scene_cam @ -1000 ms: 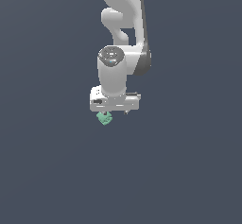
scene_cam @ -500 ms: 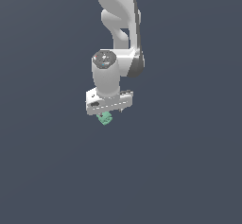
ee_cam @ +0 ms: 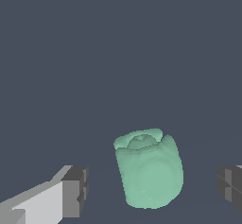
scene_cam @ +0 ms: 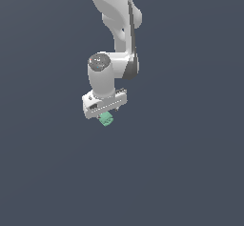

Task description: Pick up the object and move it to a goal position.

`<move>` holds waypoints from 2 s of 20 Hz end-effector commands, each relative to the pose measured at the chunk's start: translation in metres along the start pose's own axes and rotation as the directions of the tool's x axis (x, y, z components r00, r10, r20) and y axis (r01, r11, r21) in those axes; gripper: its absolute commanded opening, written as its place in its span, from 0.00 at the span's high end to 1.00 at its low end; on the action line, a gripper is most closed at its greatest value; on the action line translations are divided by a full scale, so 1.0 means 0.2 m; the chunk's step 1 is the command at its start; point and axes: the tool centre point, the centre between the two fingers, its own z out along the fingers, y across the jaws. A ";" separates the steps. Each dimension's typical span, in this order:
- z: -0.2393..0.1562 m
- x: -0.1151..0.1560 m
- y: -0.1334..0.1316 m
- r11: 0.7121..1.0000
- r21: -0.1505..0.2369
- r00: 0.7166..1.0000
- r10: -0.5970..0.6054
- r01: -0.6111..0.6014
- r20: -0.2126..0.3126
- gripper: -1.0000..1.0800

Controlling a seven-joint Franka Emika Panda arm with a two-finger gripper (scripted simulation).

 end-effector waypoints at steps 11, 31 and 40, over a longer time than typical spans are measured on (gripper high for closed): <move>0.08 -0.11 0.04 0.981 -0.004 0.981 -0.192 0.192 -0.007 0.04; 0.29 -0.12 0.04 0.976 -0.004 0.976 -0.219 0.219 -0.008 0.04; 0.34 -0.12 0.04 0.976 -0.004 0.976 -0.219 0.219 -0.008 1.00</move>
